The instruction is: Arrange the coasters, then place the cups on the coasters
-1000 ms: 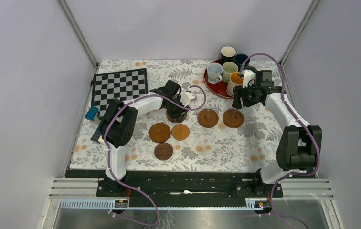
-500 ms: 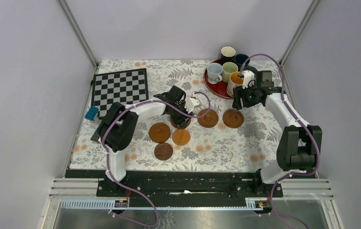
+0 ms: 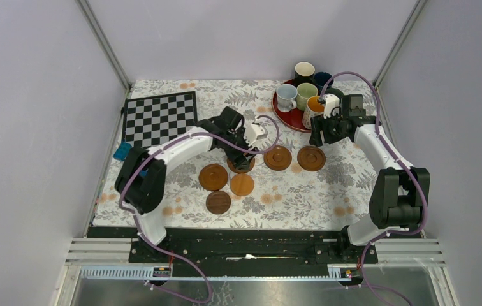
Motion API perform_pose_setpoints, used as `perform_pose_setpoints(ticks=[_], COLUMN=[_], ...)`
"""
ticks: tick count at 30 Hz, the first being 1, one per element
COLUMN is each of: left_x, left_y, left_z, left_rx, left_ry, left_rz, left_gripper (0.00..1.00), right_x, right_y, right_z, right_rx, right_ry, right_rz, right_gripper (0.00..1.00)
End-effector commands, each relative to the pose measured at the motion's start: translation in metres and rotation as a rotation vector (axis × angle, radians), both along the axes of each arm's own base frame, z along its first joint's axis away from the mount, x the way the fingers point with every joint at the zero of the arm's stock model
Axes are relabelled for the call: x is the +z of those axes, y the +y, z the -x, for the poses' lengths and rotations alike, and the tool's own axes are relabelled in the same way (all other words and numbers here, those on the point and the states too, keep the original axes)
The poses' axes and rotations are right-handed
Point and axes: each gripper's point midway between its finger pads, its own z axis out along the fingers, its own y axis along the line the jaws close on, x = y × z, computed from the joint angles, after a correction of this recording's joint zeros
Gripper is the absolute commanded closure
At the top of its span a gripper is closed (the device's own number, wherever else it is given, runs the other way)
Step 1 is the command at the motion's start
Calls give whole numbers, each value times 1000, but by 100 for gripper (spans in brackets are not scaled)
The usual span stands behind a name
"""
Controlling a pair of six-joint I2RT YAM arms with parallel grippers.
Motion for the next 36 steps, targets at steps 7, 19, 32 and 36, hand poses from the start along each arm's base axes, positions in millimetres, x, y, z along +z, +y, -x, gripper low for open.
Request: perform_pose_setpoints(ticks=[7, 19, 32, 36], left_x=[26, 10, 41, 71], left_y=[67, 77, 111, 134], left_z=[18, 49, 71, 50], left_rx=[-20, -228, -165, 20], left_ry=[-40, -144, -115, -128], left_rz=[-28, -36, 163, 295], left_gripper=[38, 43, 44, 44], right_x=[15, 29, -2, -20], right_y=[10, 33, 141, 178], right_z=[5, 18, 92, 109], right_rx=[53, 150, 585, 693], right_ry=[-34, -26, -21, 26], right_rz=[-56, -165, -35, 24], right_gripper=[27, 30, 38, 41])
